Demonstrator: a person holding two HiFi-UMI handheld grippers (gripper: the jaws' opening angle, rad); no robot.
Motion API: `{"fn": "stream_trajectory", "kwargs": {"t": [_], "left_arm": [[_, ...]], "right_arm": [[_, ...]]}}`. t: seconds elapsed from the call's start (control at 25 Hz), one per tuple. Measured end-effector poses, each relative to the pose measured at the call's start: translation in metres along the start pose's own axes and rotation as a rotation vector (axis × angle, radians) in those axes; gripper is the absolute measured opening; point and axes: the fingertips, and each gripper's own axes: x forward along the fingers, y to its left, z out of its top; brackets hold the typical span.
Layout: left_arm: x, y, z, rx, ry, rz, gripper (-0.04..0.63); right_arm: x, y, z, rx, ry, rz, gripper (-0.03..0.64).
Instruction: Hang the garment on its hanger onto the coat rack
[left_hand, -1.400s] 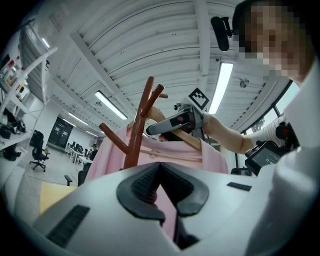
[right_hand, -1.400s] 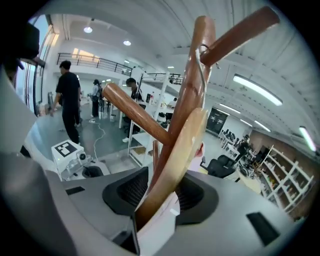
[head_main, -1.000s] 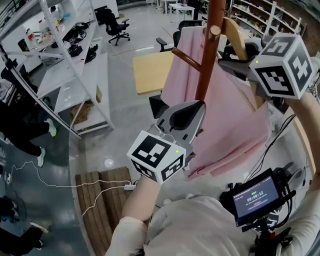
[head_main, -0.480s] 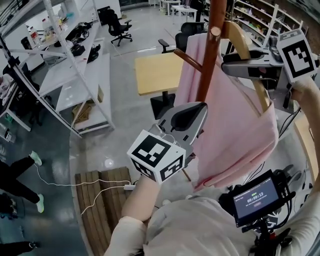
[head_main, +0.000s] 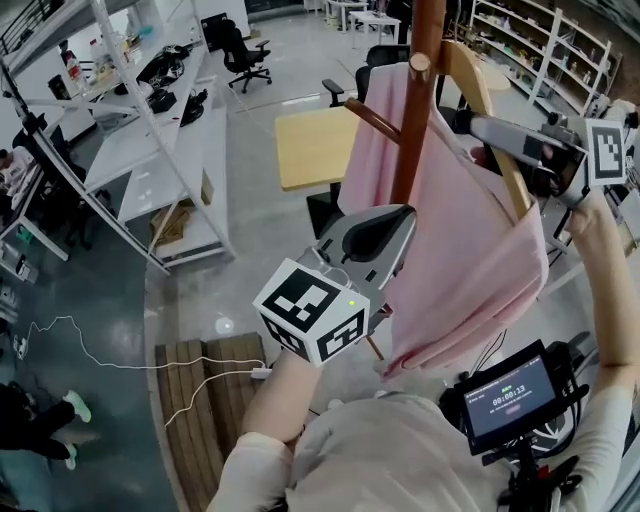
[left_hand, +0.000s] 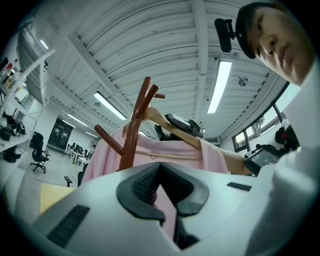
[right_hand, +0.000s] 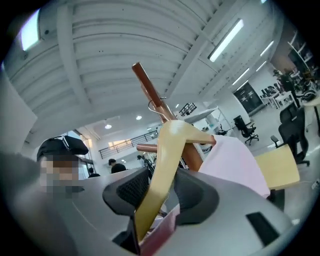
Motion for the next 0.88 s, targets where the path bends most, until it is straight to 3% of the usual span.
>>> {"fn": "stream_trajectory", "kwargs": {"t": [0.28,0.4,0.56,0.68,0.88], "left_arm": [[-0.005,-0.006,-0.008,0.007,0.021,0.023,0.005],[-0.009,-0.005,-0.009,0.001,0.018,0.034,0.005],[-0.011,-0.036,-0.012,0.013,-0.004,-0.089,0.005],[0.006,-0.053,-0.004,0.068,0.022,-0.142,0.005],[0.005,-0.056,0.002,0.110,0.051,-0.099,0.005]], "right_arm": [[-0.008,0.006,-0.006,-0.050,-0.142,0.060,0.164],[-0.006,0.003,-0.009,-0.054,-0.154,0.075,0.164],[0.003,0.005,-0.015,-0.044,-0.186,0.105,0.164],[0.011,0.001,-0.001,-0.018,-0.170,0.102,0.163],[0.024,0.004,0.002,-0.064,-0.095,0.103,0.170]]}}
